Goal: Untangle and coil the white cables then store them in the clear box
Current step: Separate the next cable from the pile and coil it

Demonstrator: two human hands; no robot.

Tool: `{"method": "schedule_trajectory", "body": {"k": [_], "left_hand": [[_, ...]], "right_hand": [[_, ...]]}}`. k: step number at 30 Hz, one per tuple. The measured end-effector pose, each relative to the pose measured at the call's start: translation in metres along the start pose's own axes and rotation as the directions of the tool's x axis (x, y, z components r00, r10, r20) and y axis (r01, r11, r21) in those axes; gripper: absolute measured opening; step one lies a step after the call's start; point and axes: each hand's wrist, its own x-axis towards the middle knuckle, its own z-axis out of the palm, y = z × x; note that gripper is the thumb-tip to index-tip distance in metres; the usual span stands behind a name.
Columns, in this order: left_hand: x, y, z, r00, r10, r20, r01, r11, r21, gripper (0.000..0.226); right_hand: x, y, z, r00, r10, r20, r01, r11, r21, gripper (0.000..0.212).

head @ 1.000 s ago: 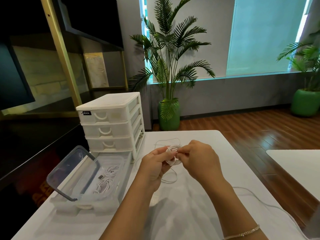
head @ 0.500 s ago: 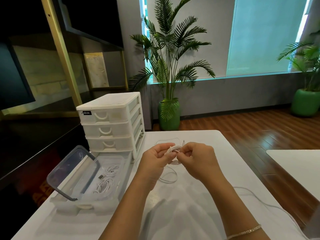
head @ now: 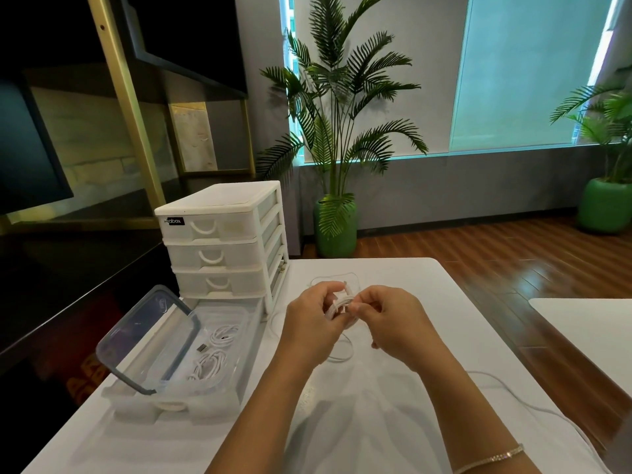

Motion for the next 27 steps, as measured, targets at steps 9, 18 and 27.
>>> {"method": "schedule_trajectory", "body": {"k": [9,18,27], "left_hand": [[0.002,-0.003,-0.004,0.993,-0.105,0.056,0.108,0.993,-0.053,0.038],[-0.001,0.001,0.0,0.988,-0.153,-0.003,0.151,0.982,-0.111,0.032],[0.0,-0.001,-0.002,0.991,-0.137,0.014,0.137,0.983,-0.119,0.049]], "right_hand": [[-0.001,-0.001,-0.004,0.998,-0.061,0.035,0.063,0.996,-0.066,0.019],[-0.003,-0.003,-0.002,0.987,-0.069,0.146,0.077,0.996,-0.05,0.016],[-0.005,-0.005,0.004,0.976,-0.217,-0.034,0.215,0.975,-0.049,0.017]]}}
